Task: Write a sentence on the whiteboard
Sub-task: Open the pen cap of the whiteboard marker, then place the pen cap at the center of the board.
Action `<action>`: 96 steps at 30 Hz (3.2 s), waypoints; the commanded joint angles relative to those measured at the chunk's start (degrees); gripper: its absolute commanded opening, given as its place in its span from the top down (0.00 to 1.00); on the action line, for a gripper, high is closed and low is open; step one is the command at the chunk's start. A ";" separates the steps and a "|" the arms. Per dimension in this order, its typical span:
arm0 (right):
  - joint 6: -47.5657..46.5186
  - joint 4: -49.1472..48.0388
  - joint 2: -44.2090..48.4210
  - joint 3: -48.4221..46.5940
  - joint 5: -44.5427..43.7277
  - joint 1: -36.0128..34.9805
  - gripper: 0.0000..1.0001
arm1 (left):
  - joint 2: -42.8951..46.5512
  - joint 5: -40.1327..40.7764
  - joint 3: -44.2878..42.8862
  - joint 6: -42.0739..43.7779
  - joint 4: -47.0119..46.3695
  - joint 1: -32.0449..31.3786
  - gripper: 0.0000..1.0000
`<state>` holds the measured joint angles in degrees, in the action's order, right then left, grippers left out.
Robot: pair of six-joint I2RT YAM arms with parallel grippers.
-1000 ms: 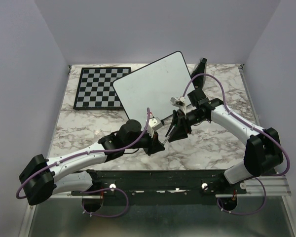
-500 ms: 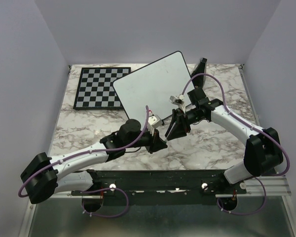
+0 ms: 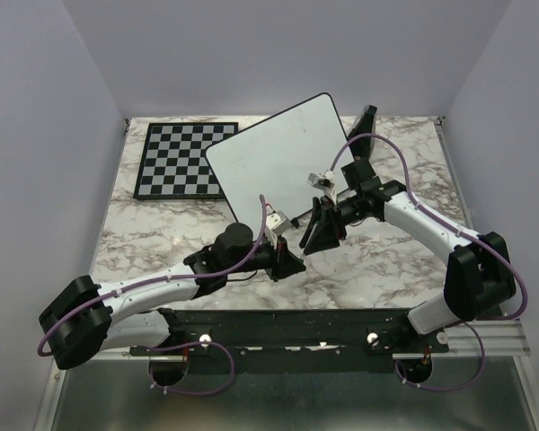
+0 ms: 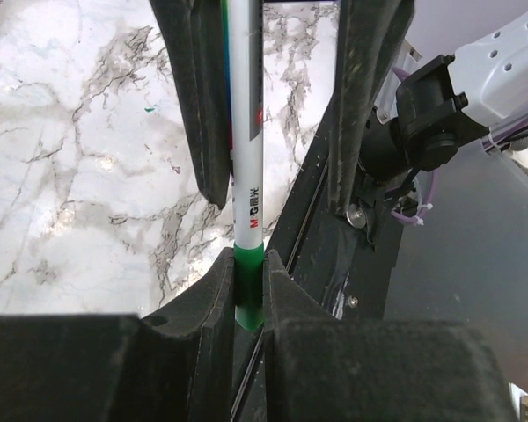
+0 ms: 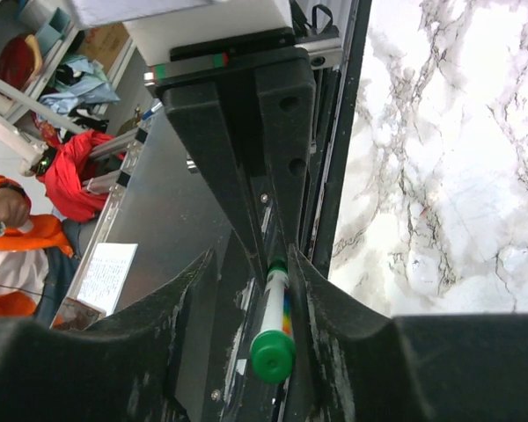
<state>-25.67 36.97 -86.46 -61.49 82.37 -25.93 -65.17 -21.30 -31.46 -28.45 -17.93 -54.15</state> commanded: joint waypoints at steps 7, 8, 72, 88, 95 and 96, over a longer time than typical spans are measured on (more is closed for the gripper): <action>3.86 -5.57 3.04 1.29 -1.77 0.09 0.51 | -2.24 7.06 5.62 -6.62 -18.01 -2.27 1.00; 6.14 -6.99 3.39 2.42 -2.47 0.01 0.52 | -2.42 7.58 5.62 -7.06 -18.80 -2.28 1.00; 27.95 -32.65 21.84 7.60 -45.97 10.64 0.99 | -8.65 24.54 10.10 -9.24 -1.58 -0.95 1.00; 28.22 -34.16 21.59 9.20 -42.38 14.24 0.99 | -11.82 45.03 1.93 -13.04 23.55 -1.48 1.00; 28.13 -34.16 21.06 9.29 -41.50 14.42 0.99 | -11.91 48.10 0.53 -14.35 28.38 -1.22 0.93; 28.22 -34.25 20.98 9.29 -41.24 14.51 0.99 | -11.91 48.63 0.26 -14.62 30.05 -1.05 0.93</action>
<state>2.00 4.27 -64.88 -53.10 39.13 -11.88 -76.53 22.70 -29.76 -41.52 4.16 -55.24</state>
